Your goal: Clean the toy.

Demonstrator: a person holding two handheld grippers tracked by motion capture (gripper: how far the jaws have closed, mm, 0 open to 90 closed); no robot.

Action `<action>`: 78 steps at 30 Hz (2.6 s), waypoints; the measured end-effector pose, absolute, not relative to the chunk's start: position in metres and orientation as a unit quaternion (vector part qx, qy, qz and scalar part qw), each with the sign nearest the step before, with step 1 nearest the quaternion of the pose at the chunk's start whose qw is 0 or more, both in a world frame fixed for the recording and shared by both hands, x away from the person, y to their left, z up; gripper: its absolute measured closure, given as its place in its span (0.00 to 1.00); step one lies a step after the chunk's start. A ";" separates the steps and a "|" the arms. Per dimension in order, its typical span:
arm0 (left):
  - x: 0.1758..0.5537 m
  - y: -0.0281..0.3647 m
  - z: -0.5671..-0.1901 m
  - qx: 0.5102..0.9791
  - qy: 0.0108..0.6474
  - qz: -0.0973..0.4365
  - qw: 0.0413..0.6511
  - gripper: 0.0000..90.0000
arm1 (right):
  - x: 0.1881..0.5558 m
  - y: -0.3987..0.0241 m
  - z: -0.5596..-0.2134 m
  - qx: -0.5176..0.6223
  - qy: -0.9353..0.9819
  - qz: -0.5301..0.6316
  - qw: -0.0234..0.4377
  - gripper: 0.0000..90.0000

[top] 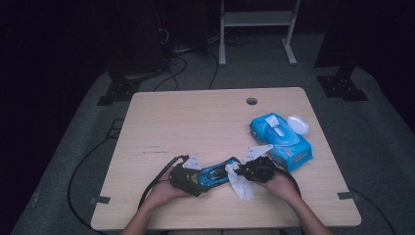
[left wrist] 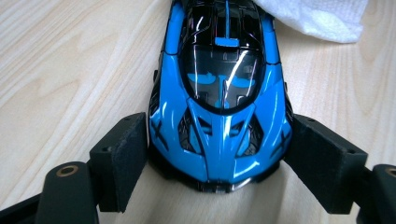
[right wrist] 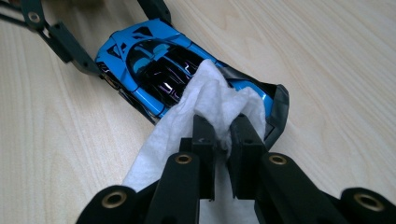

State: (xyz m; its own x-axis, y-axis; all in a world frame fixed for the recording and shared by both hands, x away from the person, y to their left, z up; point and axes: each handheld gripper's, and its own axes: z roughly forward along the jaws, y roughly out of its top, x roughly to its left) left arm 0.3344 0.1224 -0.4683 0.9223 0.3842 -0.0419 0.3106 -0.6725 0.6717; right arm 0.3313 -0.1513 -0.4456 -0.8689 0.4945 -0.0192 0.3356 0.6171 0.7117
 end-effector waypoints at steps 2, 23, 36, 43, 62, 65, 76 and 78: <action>0.336 0.125 -0.468 0.911 0.193 0.044 0.361 0.24 | 0.329 -0.152 -0.447 0.226 0.893 0.373 0.116 0.91; 0.360 0.131 -0.473 0.858 0.293 -0.077 0.414 0.33 | 0.311 -0.161 -0.457 0.183 0.894 0.394 0.107 0.93; 0.349 0.120 -0.467 0.866 0.246 -0.084 0.427 0.56 | 0.305 -0.168 -0.461 0.193 0.893 0.393 0.100 0.92; 0.337 0.114 -0.458 0.877 0.205 -0.033 0.434 0.66 | 0.305 -0.177 -0.457 0.211 0.889 0.393 0.107 0.92; 0.328 0.109 -0.456 0.892 0.148 0.057 0.422 0.72 | 0.315 -0.154 -0.419 0.241 0.846 0.448 0.162 0.92; 0.332 0.110 -0.463 0.892 0.160 0.034 0.422 0.65 | 0.317 -0.145 -0.425 0.240 0.856 0.428 0.163 0.92; 0.330 0.112 -0.462 0.871 0.210 0.026 0.443 0.62 | 0.315 -0.150 -0.429 0.250 0.844 0.448 0.158 0.92; 0.332 0.113 -0.462 0.866 0.216 0.014 0.451 0.59 | 0.315 -0.150 -0.430 0.252 0.842 0.451 0.155 0.92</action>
